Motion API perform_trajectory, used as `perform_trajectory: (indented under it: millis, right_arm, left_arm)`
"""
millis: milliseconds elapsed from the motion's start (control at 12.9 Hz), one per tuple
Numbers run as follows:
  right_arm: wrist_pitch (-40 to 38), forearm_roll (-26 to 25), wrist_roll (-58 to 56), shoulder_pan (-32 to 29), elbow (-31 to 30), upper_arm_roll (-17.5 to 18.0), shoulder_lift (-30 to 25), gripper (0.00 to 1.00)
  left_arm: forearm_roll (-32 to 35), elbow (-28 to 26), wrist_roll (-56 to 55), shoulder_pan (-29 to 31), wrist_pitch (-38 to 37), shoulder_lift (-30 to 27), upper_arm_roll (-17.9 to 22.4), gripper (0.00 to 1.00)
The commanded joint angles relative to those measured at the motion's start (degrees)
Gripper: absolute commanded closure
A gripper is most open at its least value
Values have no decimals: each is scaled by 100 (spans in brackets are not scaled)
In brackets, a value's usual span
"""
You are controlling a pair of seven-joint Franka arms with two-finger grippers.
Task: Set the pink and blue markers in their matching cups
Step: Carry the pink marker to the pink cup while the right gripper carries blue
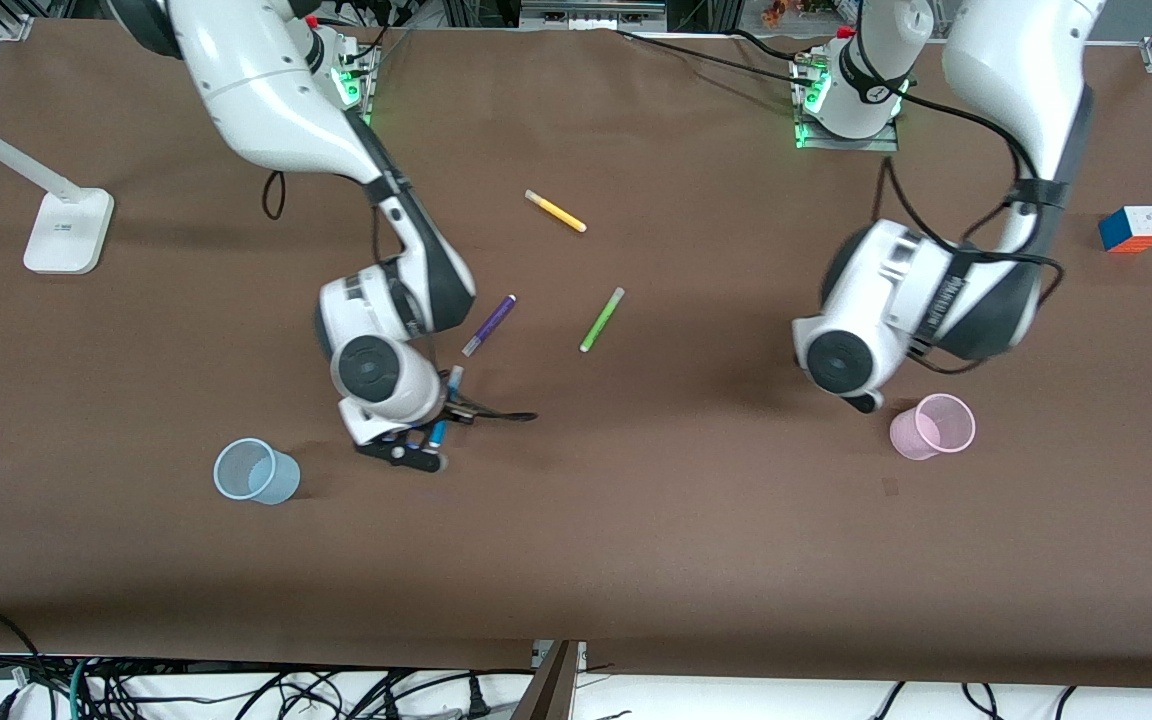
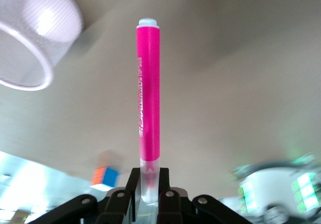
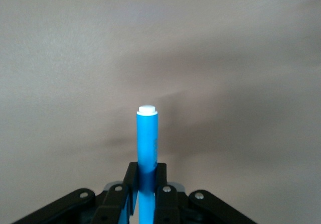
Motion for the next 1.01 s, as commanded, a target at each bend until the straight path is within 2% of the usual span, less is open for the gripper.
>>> perform_trajectory:
  millis: [0, 233, 467, 544, 933]
  right_arm:
    - [-882, 429, -713, -433, 451, 18, -197, 100]
    - [-1209, 482, -1040, -1056, 452, 87, -461, 100]
    - [-1525, 999, -1679, -1689, 478, 88, -470, 100]
    - [-1544, 1236, -1856, -1926, 487, 96, -470, 100]
    - [-1605, 2107, -2155, -2630, 460, 88, -313, 100]
  left_arm:
    - [1285, 141, 1254, -101, -401, 86, 9, 100]
    - [2088, 394, 2512, -110, -429, 138, 26, 100]
    - [3483, 493, 2690, -328, -420, 427, -9, 100]
    - [3723, 501, 2691, -390, -402, 541, 17, 100]
    - [3857, 440, 2612, -101, 124, 823, 35, 100]
